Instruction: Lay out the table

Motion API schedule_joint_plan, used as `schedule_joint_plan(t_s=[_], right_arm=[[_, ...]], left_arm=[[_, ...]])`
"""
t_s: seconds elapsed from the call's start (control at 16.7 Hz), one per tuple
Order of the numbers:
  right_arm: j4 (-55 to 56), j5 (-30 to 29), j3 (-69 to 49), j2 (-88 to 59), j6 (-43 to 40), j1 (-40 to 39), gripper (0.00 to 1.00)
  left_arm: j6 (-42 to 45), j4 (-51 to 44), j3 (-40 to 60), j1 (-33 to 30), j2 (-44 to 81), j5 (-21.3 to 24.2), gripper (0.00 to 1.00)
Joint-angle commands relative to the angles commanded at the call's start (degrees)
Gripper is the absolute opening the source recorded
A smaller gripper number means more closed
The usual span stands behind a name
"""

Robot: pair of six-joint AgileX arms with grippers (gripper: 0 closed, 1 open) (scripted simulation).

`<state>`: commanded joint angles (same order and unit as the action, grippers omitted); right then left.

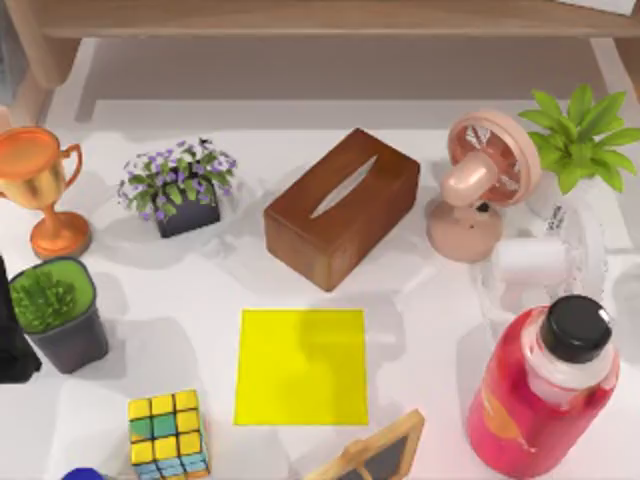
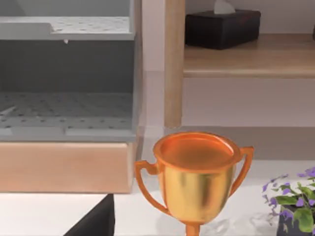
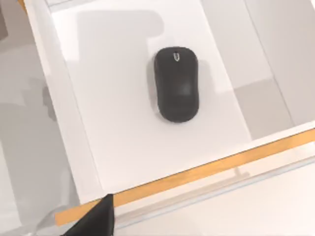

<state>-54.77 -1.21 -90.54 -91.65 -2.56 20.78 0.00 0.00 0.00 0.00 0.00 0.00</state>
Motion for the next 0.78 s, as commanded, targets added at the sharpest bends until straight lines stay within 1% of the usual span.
schedule_joint_plan(t_s=[0.18,0.36,0.54,0.78], right_arm=[[-8.7,0.2,-19.6,-20.9,-1.6,1.1,1.00],[-15.4,0.6,-34.1,-37.4,-3.1,1.3,1.00],[-19.9,0.9,-43.3,-48.9,-4.3,0.9,1.00],[-22.4,1.4,-50.1,-56.2,-4.7,0.2,1.00]], left_arm=[[0.0,0.0,0.0,0.0,0.0,0.0,1.00],[0.0,0.0,0.0,0.0,0.0,0.0,1.00],[0.0,0.0,0.0,0.0,0.0,0.0,1.00],[0.0,0.0,0.0,0.0,0.0,0.0,1.00]])
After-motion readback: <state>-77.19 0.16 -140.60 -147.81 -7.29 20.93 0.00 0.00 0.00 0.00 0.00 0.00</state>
